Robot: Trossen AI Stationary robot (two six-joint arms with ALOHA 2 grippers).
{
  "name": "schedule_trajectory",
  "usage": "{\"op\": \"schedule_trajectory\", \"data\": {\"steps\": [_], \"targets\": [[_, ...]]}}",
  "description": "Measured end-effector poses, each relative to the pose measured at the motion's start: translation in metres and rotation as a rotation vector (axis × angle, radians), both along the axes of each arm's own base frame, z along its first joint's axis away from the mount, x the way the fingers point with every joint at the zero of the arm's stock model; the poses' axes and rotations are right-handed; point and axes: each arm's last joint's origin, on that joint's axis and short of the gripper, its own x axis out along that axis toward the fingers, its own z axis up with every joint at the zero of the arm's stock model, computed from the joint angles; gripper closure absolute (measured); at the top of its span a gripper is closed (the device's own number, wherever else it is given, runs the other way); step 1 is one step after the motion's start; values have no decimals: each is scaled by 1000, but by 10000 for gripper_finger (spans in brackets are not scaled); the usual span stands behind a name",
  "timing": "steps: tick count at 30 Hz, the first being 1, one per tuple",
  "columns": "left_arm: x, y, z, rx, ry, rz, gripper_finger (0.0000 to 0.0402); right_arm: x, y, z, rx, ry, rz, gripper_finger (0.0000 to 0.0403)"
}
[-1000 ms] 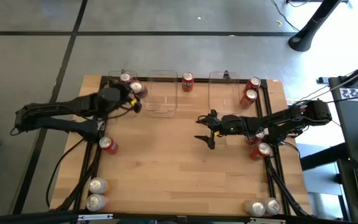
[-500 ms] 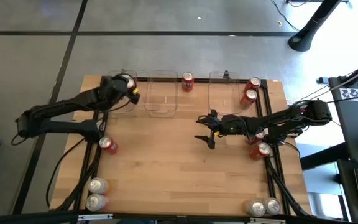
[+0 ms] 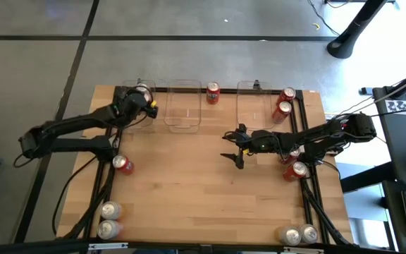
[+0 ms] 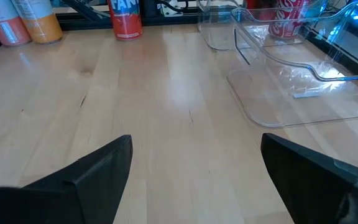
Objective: Sort soda cans
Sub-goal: Put the red soda can into the left transparent bin
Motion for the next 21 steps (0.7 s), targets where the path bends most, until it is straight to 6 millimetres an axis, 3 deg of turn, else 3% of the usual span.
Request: {"op": "schedule_trajectory", "data": {"steps": [21], "targets": [[-10,-1,-48,-30,-149,-4,103,0,0,0,0,-4,0,47]]}}
